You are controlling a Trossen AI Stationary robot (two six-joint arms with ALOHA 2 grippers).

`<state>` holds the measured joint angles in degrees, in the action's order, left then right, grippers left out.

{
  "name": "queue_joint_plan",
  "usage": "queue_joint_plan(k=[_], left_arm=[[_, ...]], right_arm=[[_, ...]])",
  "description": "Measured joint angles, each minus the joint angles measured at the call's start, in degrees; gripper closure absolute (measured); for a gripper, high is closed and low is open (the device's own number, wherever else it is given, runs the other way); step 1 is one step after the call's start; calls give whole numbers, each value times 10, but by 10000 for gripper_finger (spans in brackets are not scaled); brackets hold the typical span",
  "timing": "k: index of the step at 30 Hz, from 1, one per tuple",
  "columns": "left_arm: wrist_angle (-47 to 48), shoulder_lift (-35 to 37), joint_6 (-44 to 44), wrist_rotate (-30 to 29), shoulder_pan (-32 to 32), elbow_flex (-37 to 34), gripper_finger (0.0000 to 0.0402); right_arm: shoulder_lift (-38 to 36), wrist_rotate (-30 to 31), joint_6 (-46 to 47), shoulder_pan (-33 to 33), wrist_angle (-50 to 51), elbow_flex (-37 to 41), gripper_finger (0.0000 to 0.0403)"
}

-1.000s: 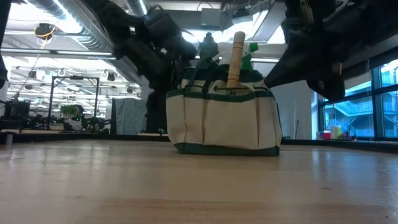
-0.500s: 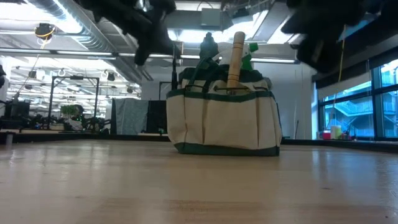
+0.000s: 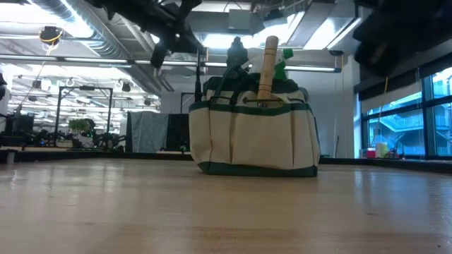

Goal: Pick & Place Garden tools in Gardening bag
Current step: Return to Home Position

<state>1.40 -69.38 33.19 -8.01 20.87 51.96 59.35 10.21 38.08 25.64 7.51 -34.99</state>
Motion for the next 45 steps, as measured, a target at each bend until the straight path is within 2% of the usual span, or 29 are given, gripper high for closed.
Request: queue_joint_plan(k=[3,6,11,15,20,25,28,31,36,41,45], left_arm=[[-32,-9,24,-29,-12,1,400],[-55,-19,47,-62,-22,0,400],[-106,-52,83,-96,-37,0,400],[-160,-89,104,-111,-52,0,400],[-229,-123,101,-122,-75,0,400],[-311,-124,31,-124,-92,0,400],[-365,-118,-11,-97,-96,0,400],[-384,-115,-43,-60,-96,0,400],[-389,-114,-84,-50,-96,0,400],[-390,-114,-85,-38,-96,0,400],[-390,-114,-76,-36,-91,0,400]], right_arm=[[-85,1,3,-10,-60,81,403],[-171,0,-8,-29,-58,135,403],[-305,1,-118,-79,19,159,403],[-378,-17,-191,-133,74,159,403],[-400,-82,-232,-205,107,159,403],[-400,-153,-242,-262,124,159,403],[-402,-172,-242,-278,133,159,403],[-404,-173,-242,-284,133,159,403],[-417,-160,-219,-286,106,180,403],[-456,-130,-175,-286,31,243,403],[-483,-105,-157,-286,15,264,403]])
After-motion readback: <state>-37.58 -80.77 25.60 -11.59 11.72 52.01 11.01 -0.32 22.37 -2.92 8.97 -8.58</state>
